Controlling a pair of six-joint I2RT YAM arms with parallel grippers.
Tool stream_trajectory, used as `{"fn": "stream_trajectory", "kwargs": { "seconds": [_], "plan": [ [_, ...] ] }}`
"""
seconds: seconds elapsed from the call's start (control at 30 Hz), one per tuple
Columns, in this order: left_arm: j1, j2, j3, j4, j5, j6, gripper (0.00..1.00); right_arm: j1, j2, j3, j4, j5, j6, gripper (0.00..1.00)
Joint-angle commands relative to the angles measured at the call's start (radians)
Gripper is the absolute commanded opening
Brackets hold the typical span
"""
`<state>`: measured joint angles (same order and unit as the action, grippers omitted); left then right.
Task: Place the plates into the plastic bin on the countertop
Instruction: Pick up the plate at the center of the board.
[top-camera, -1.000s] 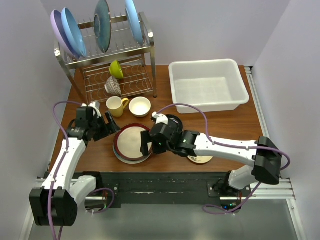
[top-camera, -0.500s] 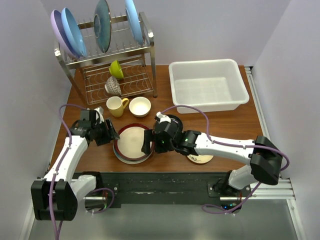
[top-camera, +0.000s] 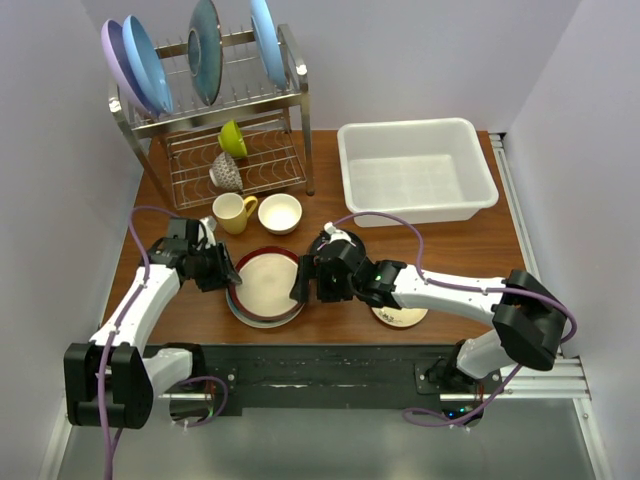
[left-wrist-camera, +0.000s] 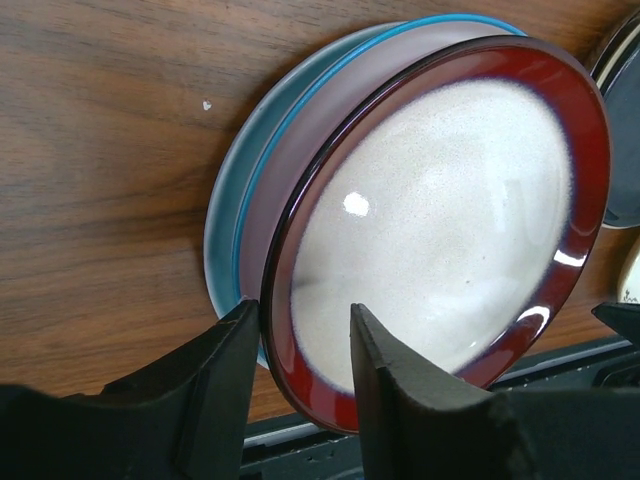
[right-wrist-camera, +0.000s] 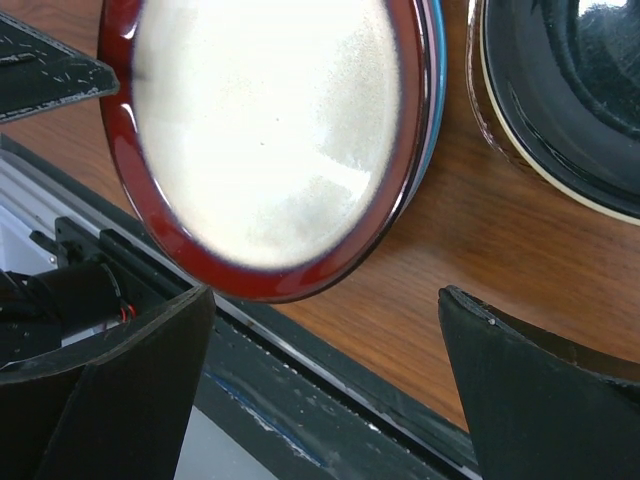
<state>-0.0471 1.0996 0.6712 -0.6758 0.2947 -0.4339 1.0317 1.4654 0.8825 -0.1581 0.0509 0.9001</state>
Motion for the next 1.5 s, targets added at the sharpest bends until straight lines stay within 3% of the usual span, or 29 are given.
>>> {"fn": "stream_trajectory", "kwargs": {
  "seconds": [0.0,0.77,1.2,1.47],
  "plan": [
    [-0.011,-0.007,0.001,0.021,0.066,0.015,0.44,-0.004,-0.010,0.013,0.065,-0.025,-0.029,0.97],
    [-0.013,-0.066,0.008,0.022,0.104,0.037,0.38,-0.009,0.104,0.004,0.184,-0.048,-0.041,0.94],
    [-0.013,-0.086,0.079,-0.042,-0.051,0.044,0.48,-0.010,0.066,-0.001,0.170,-0.026,-0.044,0.90],
    [-0.013,-0.003,0.024,0.007,0.027,0.001,0.48,-0.021,0.078,0.007,0.128,0.018,-0.035,0.77]
  ]
}}
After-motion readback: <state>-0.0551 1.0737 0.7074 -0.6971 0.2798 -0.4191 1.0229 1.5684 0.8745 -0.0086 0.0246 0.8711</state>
